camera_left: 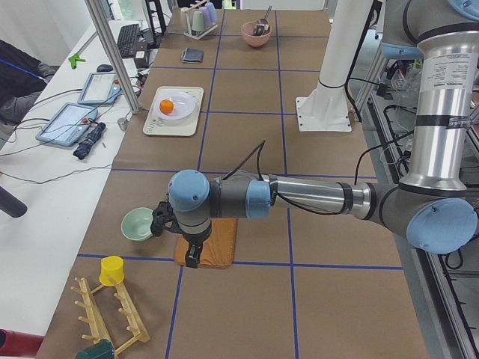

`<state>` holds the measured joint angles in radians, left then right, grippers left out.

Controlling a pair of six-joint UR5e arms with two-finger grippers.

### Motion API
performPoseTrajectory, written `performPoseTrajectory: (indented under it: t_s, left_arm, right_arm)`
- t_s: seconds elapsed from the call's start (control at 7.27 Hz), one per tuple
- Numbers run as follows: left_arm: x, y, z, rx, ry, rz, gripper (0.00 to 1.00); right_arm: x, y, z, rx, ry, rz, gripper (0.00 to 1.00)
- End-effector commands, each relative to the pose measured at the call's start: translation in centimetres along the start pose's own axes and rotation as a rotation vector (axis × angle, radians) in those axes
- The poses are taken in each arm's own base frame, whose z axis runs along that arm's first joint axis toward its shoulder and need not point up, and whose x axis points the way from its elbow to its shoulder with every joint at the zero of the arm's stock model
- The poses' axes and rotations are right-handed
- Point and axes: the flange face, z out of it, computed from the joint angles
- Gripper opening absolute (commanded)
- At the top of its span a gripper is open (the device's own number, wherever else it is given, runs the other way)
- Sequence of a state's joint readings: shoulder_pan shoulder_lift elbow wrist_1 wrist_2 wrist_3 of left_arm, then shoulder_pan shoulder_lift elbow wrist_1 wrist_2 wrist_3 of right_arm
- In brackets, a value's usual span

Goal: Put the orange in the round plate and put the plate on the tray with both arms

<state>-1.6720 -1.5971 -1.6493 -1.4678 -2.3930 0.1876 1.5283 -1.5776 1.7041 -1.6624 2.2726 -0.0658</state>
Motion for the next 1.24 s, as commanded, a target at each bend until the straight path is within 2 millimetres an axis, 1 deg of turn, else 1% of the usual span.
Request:
performPoseTrajectory:
  t_s: [0.0,0.14,0.28,0.41,0.55,0.69,1.1]
  left_arm:
    - [-0.3,0.4,0.3,-0.009,0.002,-0.011,0.99]
    - [-0.9,1.6,1.1,-0.024,0.009,-0.027,0.99]
    - [-0.8,2.0,1.0,-0.020,0.015,-0.030,0.99]
    - [-1.2,2.9,1.6,-0.033,0.016,-0.041,0.99]
    - [-1.7,3.5,2.0,-0.042,0.007,-0.047,0.99]
    - [-1.8,3.9,2.2,-0.047,0.007,-0.052,0.99]
    - [-1.8,3.9,2.2,-0.047,0.007,-0.052,0.99]
  right_arm:
    - [0.8,1.6,0.8,-0.016,-0.006,0.031,1.00]
    - [1.1,1.4,-0.4,0.009,-0.004,0.037,1.00]
    - [1.0,1.7,-0.6,0.012,-0.001,0.026,1.00]
    - [1.0,2.1,-0.5,0.010,-0.001,0.025,1.00]
    - [-0.3,1.9,-2.1,0.043,0.002,-0.003,1.00]
    - [-0.8,1.9,-2.7,0.056,0.001,-0.012,1.00]
    - [-0.9,1.7,-2.9,0.059,0.000,-0.015,1.00]
